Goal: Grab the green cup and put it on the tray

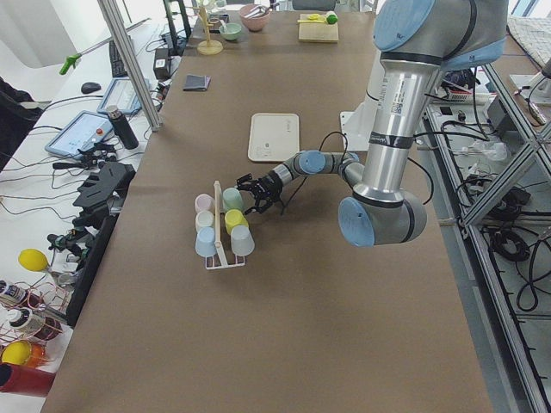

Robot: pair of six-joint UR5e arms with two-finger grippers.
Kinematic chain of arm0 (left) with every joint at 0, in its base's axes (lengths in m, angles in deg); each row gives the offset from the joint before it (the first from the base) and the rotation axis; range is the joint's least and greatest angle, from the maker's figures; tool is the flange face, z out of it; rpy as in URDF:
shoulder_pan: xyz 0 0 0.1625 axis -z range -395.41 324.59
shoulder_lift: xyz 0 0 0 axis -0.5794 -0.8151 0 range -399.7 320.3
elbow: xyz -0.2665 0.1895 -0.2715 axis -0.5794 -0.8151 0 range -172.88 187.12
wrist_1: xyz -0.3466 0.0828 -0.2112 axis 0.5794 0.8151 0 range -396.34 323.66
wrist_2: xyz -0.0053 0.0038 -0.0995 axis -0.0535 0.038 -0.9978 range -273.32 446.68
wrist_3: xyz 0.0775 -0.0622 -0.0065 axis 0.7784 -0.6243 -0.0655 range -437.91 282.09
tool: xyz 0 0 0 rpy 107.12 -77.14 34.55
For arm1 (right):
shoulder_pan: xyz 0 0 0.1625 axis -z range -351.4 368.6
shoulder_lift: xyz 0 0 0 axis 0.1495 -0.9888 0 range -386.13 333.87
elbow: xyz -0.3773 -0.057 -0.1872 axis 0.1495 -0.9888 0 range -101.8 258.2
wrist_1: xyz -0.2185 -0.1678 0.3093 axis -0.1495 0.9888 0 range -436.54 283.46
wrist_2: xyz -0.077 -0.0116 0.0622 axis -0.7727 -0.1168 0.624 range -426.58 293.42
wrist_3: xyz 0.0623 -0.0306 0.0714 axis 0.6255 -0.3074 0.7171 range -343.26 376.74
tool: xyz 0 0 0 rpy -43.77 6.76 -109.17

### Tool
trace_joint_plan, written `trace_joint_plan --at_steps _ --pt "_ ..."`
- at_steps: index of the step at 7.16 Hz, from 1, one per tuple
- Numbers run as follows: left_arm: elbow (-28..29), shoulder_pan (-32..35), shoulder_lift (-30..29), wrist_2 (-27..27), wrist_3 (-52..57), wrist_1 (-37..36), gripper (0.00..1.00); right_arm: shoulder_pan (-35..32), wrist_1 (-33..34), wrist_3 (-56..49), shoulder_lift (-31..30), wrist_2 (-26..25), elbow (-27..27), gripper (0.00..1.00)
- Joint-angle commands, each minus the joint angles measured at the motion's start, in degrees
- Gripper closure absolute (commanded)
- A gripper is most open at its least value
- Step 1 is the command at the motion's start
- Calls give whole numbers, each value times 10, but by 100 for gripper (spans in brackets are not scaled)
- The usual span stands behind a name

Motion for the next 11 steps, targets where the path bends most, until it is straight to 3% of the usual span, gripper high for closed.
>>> trace_joint_plan --at_steps 1,6,7,8,11 --pt "9 4 -1 1 39 43 2 0 -1 12 5 0 0 0" --pt "6 26 0 1 73 65 2 0 -2 12 6 2 1 0" --pt "15 33 1 1 92 97 2 0 -3 12 12 -1 14 0" --pt "25 34 1 0 95 104 2 1 -2 12 38 -25 7 0" --pt "26 34 0 1 95 109 2 26 -3 16 40 -34 10 0"
